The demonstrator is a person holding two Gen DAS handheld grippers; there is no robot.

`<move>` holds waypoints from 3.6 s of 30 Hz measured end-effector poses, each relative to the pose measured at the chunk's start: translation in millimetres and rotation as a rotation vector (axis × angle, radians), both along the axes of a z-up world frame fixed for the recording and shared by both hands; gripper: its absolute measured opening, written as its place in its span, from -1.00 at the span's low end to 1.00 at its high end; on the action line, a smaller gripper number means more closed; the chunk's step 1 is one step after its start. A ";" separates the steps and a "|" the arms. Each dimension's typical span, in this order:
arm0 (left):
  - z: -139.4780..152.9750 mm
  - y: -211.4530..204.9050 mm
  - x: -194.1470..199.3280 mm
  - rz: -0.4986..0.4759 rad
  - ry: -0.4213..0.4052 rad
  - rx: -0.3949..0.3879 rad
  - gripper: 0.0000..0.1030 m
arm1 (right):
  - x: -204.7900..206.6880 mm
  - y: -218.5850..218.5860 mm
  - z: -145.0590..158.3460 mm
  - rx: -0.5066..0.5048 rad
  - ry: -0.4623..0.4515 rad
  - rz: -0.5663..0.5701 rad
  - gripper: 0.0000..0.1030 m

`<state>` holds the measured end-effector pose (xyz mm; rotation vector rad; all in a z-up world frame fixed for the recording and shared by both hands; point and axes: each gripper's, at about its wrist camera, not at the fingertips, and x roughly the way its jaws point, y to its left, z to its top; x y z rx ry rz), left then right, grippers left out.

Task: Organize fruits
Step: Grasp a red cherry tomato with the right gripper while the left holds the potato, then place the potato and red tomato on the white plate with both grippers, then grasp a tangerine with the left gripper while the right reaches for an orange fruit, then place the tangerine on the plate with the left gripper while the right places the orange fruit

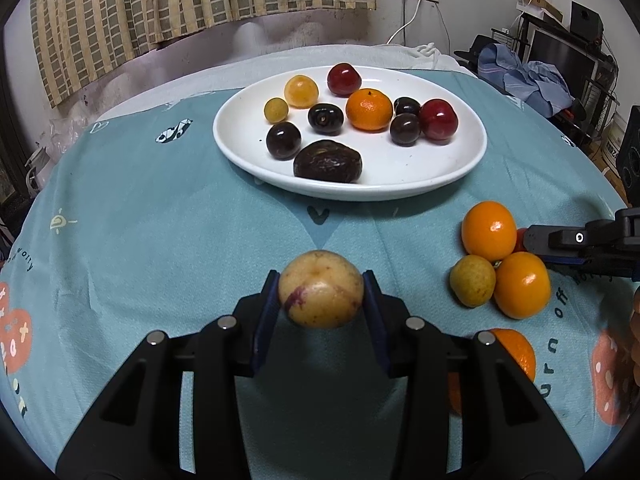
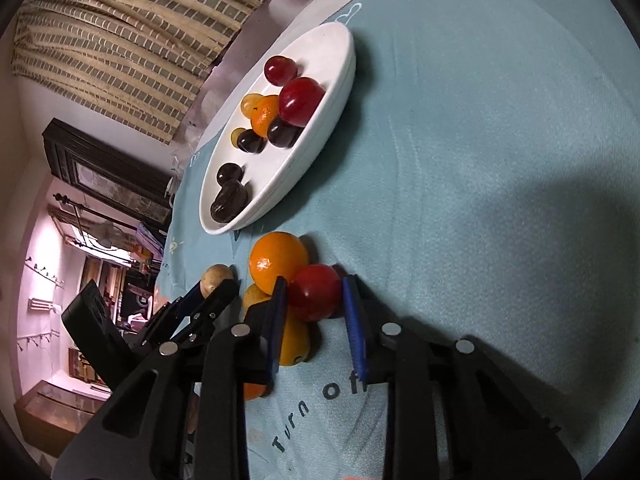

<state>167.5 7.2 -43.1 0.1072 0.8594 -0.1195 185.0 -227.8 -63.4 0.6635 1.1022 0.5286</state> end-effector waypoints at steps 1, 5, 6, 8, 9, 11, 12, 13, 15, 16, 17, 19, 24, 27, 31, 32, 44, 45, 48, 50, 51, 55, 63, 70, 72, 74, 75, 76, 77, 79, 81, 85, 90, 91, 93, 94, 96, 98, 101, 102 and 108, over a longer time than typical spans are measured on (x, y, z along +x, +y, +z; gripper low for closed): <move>-0.1 -0.4 -0.2 0.000 0.000 0.002 -0.19 | -1.1 3.0 1.7 -0.020 -0.015 0.006 -0.46; -0.3 -0.6 -0.2 0.001 -0.001 0.003 -0.19 | -2.6 5.4 2.6 -0.036 -0.028 0.002 -0.46; -0.3 -0.6 -0.2 0.001 -0.001 0.004 -0.19 | -2.3 5.1 2.4 -0.035 -0.027 0.000 -0.46; 0.4 -1.1 -0.9 0.002 -0.007 0.009 -0.19 | -3.4 5.2 4.6 -0.049 -0.032 0.000 -0.46; 0.8 -1.4 -1.5 0.002 -0.010 0.012 -0.19 | -3.8 4.8 6.5 -0.057 -0.040 -0.002 -0.46; 2.2 -2.0 -3.4 0.007 -0.023 0.019 -0.20 | -5.1 2.7 11.7 -0.065 -0.060 -0.010 -0.46; 3.4 -1.9 -4.4 0.009 -0.031 0.021 -0.20 | -4.2 3.3 13.6 -0.066 -0.064 -0.012 -0.46; 4.9 -1.7 -5.7 0.013 -0.042 0.022 -0.20 | -4.4 2.9 16.1 -0.067 -0.072 -0.017 -0.46; 7.8 -1.6 -8.0 0.021 -0.062 0.028 -0.20 | -5.1 2.2 19.3 -0.082 -0.089 -0.024 -0.46; 9.0 -1.1 -8.8 0.022 -0.070 0.029 -0.20 | -5.3 2.3 21.4 -0.089 -0.098 -0.027 -0.46; 9.9 -0.8 -9.2 0.024 -0.075 0.030 -0.20 | -5.6 2.2 22.4 -0.089 -0.103 -0.027 -0.46; 13.7 0.1 -10.4 0.033 -0.093 0.030 -0.20 | -6.9 2.9 26.2 -0.096 -0.120 -0.028 -0.46; 22.2 1.5 -14.8 0.047 -0.134 0.039 -0.20 | -11.3 6.8 37.8 -0.154 -0.191 -0.034 -0.46; 25.1 1.5 -15.3 0.046 -0.144 0.038 -0.20 | -10.7 7.1 39.5 -0.160 -0.203 -0.035 -0.46; 28.0 1.6 -16.1 0.047 -0.154 0.040 -0.20 | -10.7 6.1 42.7 -0.158 -0.216 -0.038 -0.46; 28.9 1.7 -16.2 0.047 -0.155 0.039 -0.20 | -11.3 6.0 44.4 -0.157 -0.221 -0.038 -0.46; 68.6 -10.0 22.7 0.037 -0.200 -0.020 -0.20 | 17.5 16.3 90.9 -0.170 -0.324 -0.062 -0.46; 69.3 -16.0 30.3 0.025 -0.198 -0.022 -0.20 | 25.0 18.6 92.5 -0.172 -0.325 -0.065 -0.46; 63.4 -29.2 47.5 0.007 -0.183 -0.029 -0.19 | 55.6 30.1 85.9 -0.173 -0.297 -0.065 -0.44; 54.2 -34.3 58.3 0.001 -0.157 -0.036 -0.17 | 68.5 37.5 77.9 -0.171 -0.274 -0.052 -0.42; 49.2 -35.6 63.1 -0.004 -0.144 -0.043 -0.14 | 73.3 41.0 72.8 -0.172 -0.260 -0.048 -0.27; 40.1 -31.7 64.0 0.002 -0.140 -0.048 0.26 | 75.7 47.6 64.2 -0.230 -0.242 -0.043 0.19; 45.9 -8.6 26.2 0.024 -0.133 -0.073 0.36 | 39.1 37.8 82.6 -0.241 -0.299 -0.040 0.18; 37.8 -20.8 -31.6 -0.098 -0.096 -0.062 0.44 | -6.1 21.4 60.2 -0.181 -0.228 -0.008 0.18; 37.9 -28.5 -50.7 -0.140 -0.113 -0.045 0.48 | -13.7 18.8 58.8 -0.168 -0.221 -0.004 0.18; 35.5 -35.4 -64.3 -0.173 -0.123 -0.027 0.53 | -17.7 19.1 60.5 -0.160 -0.226 0.006 0.18; 32.2 -41.1 -69.3 -0.192 -0.122 -0.009 0.53 | -18.2 19.9 61.3 -0.157 -0.229 0.011 0.18; 28.6 -44.6 -71.0 -0.200 -0.116 0.004 0.53 | -18.6 20.9 61.9 -0.153 -0.230 0.017 0.18; 26.3 -46.9 -71.3 -0.205 -0.110 0.011 0.53 | -19.7 21.8 61.7 -0.154 -0.229 0.022 0.18; 17.5 -52.7 -67.6 -0.218 -0.080 0.028 0.53 | -20.2 24.1 60.8 -0.157 -0.225 0.032 0.18; 13.2 -52.9 -65.7 -0.219 -0.064 0.024 0.45 | -19.3 26.6 60.2 -0.162 -0.219 0.042 0.18; 6.9 -51.8 -61.5 -0.234 -0.020 -0.019 -0.08 | -20.0 35.5 54.4 -0.181 -0.202 0.084 0.18; 6.3 -54.1 -65.0 -0.239 -0.028 0.002 -0.10 | -22.2 49.2 43.5 -0.218 -0.176 0.131 0.15; 6.9 -52.5 -64.6 -0.236 -0.025 -0.005 -0.10 | -22.7 52.8 40.5 -0.231 -0.170 0.144 0.13; 9.5 -47.9 -64.6 -0.216 -0.033 -0.006 -0.10 | -23.0 57.4 35.2 -0.248 -0.157 0.160 0.08; 11.3 -46.3 -64.1 -0.209 -0.037 -0.009 -0.10 | -23.1 60.4 31.3 -0.263 -0.150 0.168 0.06; 14.2 -42.4 -63.7 -0.194 -0.045 -0.017 -0.10 | -23.5 63.1 26.9 -0.280 -0.143 0.175 -0.07; 16.0 -38.8 -63.9 -0.176 -0.051 -0.017 -0.10 | -23.7 64.7 22.8 -0.295 -0.139 0.176 -0.17; 16.0 -34.7 -62.0 -0.155 -0.050 -0.016 -0.10 | -24.2 63.7 22.1 -0.302 -0.144 0.172 -0.25; 16.2 -33.8 -61.9 -0.150 -0.053 -0.014 -0.10 | -24.4 63.3 22.1 -0.302 -0.145 0.170 -0.26; 18.4 -30.7 -59.8 -0.134 -0.065 -0.002 -0.11 | -24.0 54.6 33.0 -0.262 -0.170 0.151 -0.26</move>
